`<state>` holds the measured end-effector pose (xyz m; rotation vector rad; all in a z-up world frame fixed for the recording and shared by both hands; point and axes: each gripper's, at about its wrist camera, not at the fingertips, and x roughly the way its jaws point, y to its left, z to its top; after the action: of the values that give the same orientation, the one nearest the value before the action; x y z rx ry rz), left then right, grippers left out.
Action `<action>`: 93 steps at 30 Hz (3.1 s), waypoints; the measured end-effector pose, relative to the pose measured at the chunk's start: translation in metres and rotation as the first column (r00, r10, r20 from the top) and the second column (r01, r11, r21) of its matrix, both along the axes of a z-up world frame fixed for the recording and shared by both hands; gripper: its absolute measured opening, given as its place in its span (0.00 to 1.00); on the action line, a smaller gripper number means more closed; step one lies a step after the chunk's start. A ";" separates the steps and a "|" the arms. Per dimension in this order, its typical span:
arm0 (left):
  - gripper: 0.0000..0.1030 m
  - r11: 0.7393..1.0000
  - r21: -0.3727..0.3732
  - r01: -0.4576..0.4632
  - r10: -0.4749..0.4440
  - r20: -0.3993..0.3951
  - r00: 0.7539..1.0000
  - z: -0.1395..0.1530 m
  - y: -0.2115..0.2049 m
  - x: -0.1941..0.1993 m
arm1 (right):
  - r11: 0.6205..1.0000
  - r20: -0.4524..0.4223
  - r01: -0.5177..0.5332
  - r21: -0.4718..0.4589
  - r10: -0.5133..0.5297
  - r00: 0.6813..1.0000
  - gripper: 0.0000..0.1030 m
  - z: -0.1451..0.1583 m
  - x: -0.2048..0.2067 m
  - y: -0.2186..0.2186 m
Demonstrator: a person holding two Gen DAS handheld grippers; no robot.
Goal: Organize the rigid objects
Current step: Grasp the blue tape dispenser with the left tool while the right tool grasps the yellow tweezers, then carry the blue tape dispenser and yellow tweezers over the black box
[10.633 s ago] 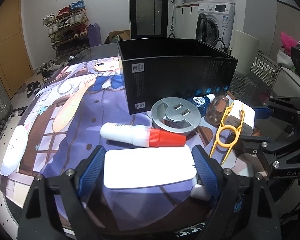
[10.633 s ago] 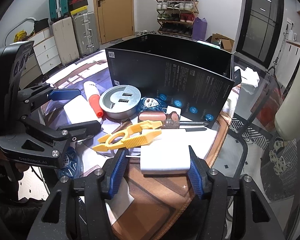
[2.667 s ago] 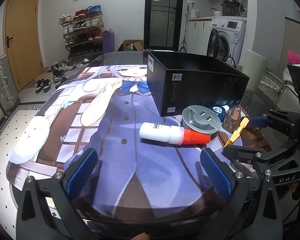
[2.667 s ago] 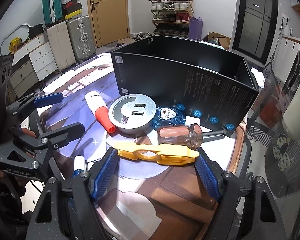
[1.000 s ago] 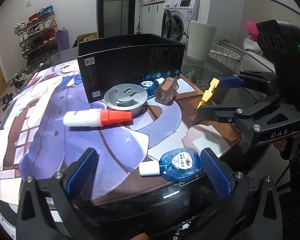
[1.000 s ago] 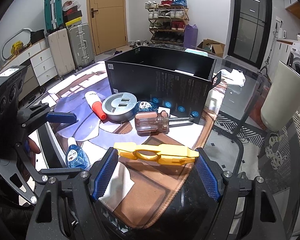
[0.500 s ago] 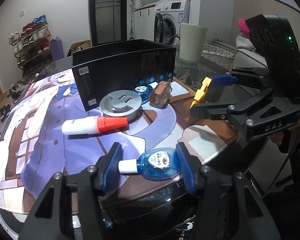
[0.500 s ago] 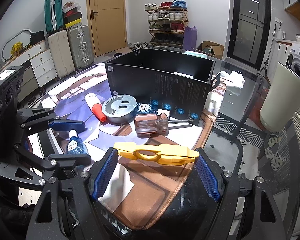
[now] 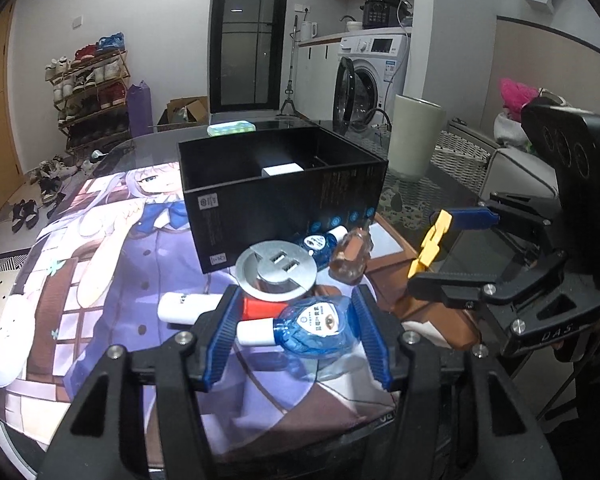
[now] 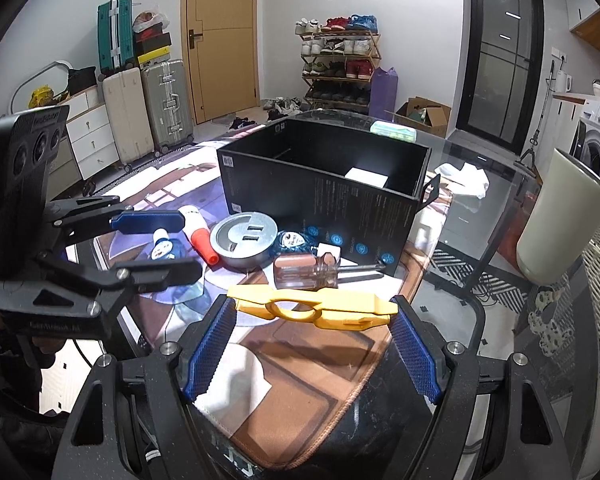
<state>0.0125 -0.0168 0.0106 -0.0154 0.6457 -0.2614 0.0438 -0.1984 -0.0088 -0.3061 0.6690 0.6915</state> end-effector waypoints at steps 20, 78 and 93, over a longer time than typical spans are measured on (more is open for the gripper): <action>0.54 0.994 -0.002 -0.113 0.113 0.074 0.991 0.030 0.008 0.037 | 0.999 0.080 -0.007 0.040 0.004 0.997 0.77 0.031 0.007 -0.003; 0.54 0.966 0.046 -0.254 0.242 0.179 0.954 0.025 0.022 0.116 | 0.996 0.151 -0.026 0.090 0.012 0.988 0.77 0.043 0.115 0.023; 0.54 0.970 0.019 -0.243 0.237 0.173 0.956 0.021 0.023 0.123 | 0.997 0.176 -0.066 0.048 0.057 0.983 0.77 0.027 0.116 0.034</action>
<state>0.1359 0.0063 0.0319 -0.0329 0.4735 -0.0141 0.1601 -0.1642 0.0180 -0.3346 0.4749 0.7316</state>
